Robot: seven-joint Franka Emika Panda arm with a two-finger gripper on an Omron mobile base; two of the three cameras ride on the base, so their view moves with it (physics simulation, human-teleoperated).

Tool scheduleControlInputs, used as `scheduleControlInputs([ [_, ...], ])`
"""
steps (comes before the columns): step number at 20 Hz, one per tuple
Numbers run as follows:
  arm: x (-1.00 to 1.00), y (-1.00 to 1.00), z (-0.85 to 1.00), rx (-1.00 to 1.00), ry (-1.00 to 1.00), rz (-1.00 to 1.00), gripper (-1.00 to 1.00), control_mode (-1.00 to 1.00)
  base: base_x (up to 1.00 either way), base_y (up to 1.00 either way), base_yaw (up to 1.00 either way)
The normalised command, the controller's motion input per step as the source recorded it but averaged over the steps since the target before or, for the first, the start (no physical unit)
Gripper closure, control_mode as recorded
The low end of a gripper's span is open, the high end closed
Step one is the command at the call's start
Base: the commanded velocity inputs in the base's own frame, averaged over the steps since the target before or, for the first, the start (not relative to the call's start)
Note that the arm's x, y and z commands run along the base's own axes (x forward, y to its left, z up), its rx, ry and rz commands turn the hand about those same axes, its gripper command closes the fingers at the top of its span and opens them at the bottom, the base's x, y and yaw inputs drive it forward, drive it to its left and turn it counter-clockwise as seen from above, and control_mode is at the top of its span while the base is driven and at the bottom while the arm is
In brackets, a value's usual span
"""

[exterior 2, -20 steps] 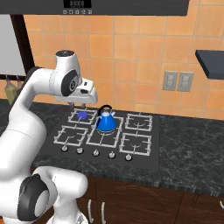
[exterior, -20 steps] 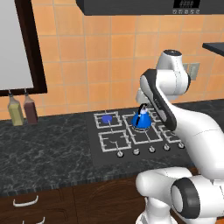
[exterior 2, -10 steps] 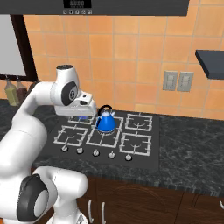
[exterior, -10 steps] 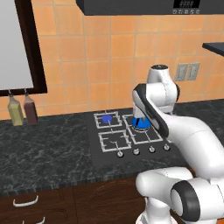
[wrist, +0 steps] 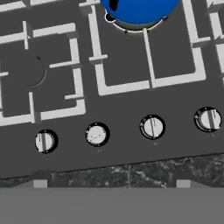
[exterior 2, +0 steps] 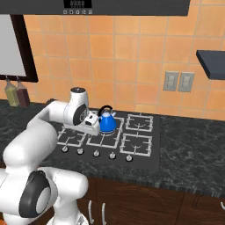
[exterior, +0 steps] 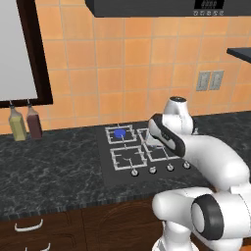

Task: Turn off the rear left burner of the stove.

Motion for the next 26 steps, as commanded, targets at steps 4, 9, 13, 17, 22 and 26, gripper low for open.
scheduleControlInputs([
  [4,0.23,0.25,-0.53,0.01,0.00,-0.27,-1.00,-1.00,0.00,0.00,0.00],
  [9,0.00,0.52,-0.57,-0.03,0.00,-0.18,-1.00,-1.00,0.00,0.00,0.00],
  [13,-0.02,0.08,-0.33,0.05,0.00,-0.13,-1.00,-1.00,0.00,0.00,0.00],
  [17,-0.19,-0.07,-0.37,0.00,0.00,-0.04,-1.00,-1.00,0.00,0.00,0.00],
  [22,-0.03,-0.01,-0.29,0.00,0.00,-0.01,-1.00,-1.00,0.00,0.00,0.00],
  [26,0.13,-0.02,-0.14,0.00,0.00,-0.02,-1.00,-1.00,0.00,0.00,0.00],
])
